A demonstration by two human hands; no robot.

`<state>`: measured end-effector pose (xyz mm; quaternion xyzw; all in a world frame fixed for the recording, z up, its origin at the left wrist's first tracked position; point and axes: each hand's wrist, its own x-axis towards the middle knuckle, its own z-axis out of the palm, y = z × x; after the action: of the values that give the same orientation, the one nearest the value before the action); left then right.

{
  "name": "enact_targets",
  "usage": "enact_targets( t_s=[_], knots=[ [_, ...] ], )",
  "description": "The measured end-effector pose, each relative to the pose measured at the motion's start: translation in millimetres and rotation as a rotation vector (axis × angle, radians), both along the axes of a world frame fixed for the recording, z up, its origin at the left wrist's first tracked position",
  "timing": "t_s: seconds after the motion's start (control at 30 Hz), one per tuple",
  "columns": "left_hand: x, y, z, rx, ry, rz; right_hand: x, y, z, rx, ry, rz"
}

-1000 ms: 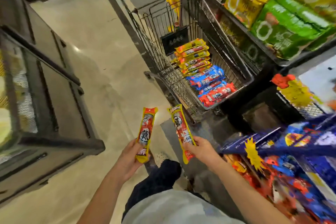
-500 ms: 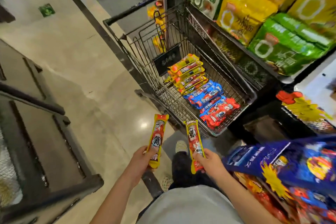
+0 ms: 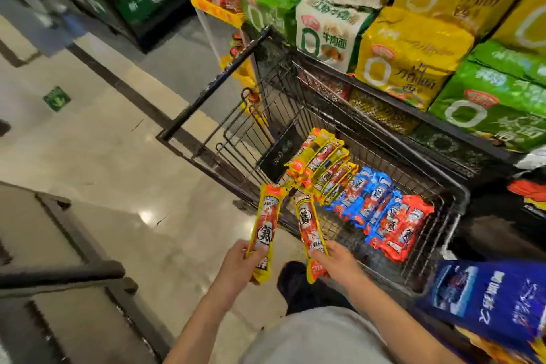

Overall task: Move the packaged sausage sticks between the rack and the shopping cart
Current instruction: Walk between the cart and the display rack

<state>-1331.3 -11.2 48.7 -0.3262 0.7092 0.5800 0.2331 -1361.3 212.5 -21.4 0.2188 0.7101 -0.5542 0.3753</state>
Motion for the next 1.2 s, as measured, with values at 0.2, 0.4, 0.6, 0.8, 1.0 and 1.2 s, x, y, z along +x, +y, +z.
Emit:
enact_targets(
  t_s=[0.2,0.4,0.6,0.8,1.0,1.2],
  knots=[
    [-92.6,-75.8,-3.2,-0.093,-0.020,-0.041,-90.3,-63.5,3.6,-0.017,0.048,0.034],
    [-174.2,-73.1,-12.8,-0.104,-0.001,-0.176,-137.2,-65.6,-3.8,0.028,-0.036,-0.151],
    [-260.5,-50.6,-51.5,-0.150,-0.052,-0.452,-179.8,-63.2,-24.1,0.182,-0.080,-0.295],
    [-350.5,-15.5,-109.7,-0.141,-0.136,-0.523,-245.2,-73.0,-54.9,0.272,-0.094,-0.367],
    [-408.2,9.1,-172.1,-0.302,-0.122,-0.714,-304.2,-77.4,-107.0,0.350,-0.060,-0.366],
    [-430.5,28.2,-210.1,-0.526,-0.087,-0.831,-332.5,-85.6,-163.7,0.311,-0.063,-0.408]
  ],
)
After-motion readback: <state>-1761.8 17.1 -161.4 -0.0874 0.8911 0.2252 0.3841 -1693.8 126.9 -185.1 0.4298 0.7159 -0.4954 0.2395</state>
